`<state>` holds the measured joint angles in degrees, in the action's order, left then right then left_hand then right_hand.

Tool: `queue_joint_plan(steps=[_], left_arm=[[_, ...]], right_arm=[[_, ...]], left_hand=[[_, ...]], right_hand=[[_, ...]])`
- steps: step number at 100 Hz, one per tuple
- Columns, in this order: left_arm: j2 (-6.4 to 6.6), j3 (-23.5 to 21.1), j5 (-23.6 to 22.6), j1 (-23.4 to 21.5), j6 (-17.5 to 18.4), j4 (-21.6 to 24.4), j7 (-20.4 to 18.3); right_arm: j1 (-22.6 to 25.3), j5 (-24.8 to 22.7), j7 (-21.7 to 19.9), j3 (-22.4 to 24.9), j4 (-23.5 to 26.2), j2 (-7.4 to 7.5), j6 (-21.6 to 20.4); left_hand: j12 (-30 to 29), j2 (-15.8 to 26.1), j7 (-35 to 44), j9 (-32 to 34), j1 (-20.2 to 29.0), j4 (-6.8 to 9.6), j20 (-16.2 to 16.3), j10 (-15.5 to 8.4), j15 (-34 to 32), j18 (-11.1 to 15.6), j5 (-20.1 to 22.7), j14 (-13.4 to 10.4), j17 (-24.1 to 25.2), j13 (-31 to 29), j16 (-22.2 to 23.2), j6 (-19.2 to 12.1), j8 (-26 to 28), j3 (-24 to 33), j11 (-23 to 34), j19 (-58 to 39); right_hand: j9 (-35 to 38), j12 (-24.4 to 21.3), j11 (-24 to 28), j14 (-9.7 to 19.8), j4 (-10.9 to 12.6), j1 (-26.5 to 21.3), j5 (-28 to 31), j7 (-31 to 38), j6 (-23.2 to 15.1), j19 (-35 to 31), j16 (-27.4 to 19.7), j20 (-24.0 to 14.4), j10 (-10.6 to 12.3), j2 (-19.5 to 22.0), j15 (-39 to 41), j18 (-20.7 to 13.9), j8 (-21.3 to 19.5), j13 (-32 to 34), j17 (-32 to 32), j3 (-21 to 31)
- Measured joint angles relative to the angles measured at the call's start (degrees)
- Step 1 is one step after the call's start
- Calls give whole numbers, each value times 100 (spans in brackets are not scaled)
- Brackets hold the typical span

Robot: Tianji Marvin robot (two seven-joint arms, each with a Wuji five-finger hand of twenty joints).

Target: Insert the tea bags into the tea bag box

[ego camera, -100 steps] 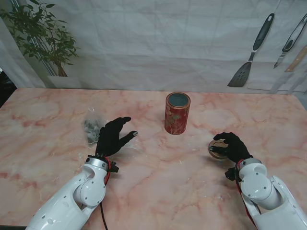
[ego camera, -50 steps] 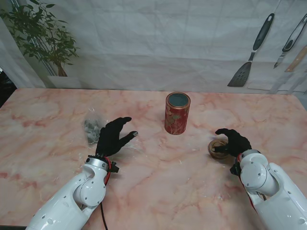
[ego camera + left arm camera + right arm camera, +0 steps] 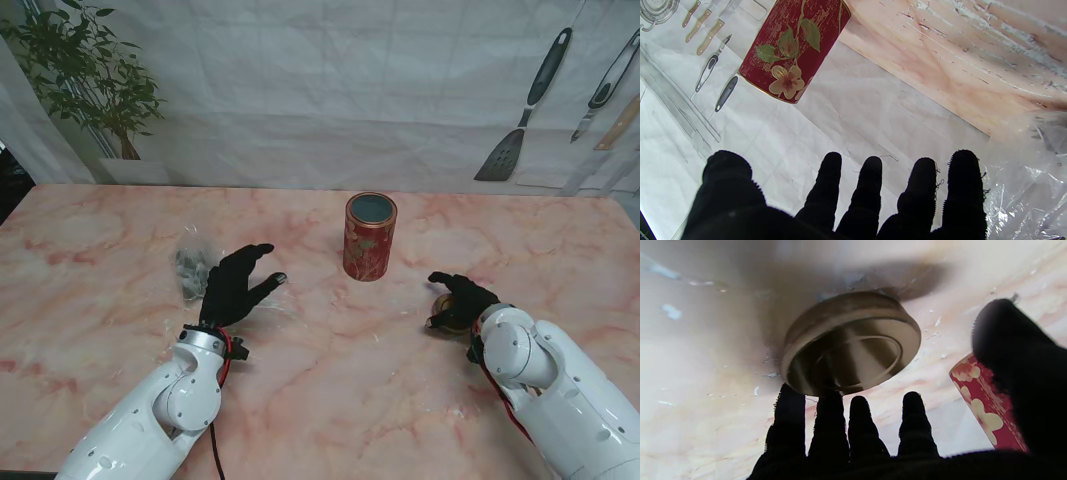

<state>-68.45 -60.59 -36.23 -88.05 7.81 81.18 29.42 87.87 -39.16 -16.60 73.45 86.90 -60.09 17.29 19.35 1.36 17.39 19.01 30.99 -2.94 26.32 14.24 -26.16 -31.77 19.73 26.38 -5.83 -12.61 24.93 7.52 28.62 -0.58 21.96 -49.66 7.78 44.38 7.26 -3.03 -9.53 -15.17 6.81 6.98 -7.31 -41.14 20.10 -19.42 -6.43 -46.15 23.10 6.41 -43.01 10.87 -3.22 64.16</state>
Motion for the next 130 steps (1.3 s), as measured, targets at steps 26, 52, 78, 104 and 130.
queue_joint_plan(steps=[26,52,78,104,130], left_arm=[[-27,-1,69,-3,40,-20,82],[-52,4,93,0,58,-42,175],[-72,-6,144,-5,81,-44,205],[-85,-16,211,-12,89,-45,220],[-113,-16,260,-13,148,-71,280]], right_arm=[[-149,-413,-523,-221,118,128,365],[-286,-1020,-817,-533,139,225,537],[-461,-999,-745,-758,25,239,701],[-603,-1295,-1031,-924,2,277,752],[-738,-1466,-1196,-1108,-33,323,826]], left_hand=[[0,-2,58,46,6,0,1,-56,0,-10,0,0,-44,-2,0,-3,0,0,15,-68],[0,-3,88,46,20,0,35,-59,0,-16,0,0,-48,-10,0,-65,-1,0,17,-71],[-1,-4,146,47,22,0,55,-62,-6,-16,-5,4,-72,-71,0,-75,-1,0,28,-77],[-1,-6,147,47,69,0,55,-63,-6,-17,-6,4,-81,-72,0,-76,-2,0,29,-130],[-1,-6,149,47,115,0,55,-63,-6,-20,-7,6,-108,-72,0,-76,-34,0,43,-130]], right_hand=[[0,-486,-245,311,0,-76,7,-572,9,-232,31,65,-133,9,56,1,195,-271,-24,-234],[-1,-909,-311,404,0,-92,16,-790,215,-396,57,-3,-224,92,166,-52,1104,-501,-237,-394],[-1,-896,-295,242,0,-524,86,-791,253,-641,108,-135,-283,230,438,-176,1459,-574,-334,-441],[-1,-758,-235,241,-1,-772,86,-767,272,-812,109,-103,-283,236,464,-355,1391,-655,-555,-441],[-3,-699,-235,263,182,-988,86,-791,329,-955,117,-102,-283,307,620,-499,1454,-707,-703,-352]])
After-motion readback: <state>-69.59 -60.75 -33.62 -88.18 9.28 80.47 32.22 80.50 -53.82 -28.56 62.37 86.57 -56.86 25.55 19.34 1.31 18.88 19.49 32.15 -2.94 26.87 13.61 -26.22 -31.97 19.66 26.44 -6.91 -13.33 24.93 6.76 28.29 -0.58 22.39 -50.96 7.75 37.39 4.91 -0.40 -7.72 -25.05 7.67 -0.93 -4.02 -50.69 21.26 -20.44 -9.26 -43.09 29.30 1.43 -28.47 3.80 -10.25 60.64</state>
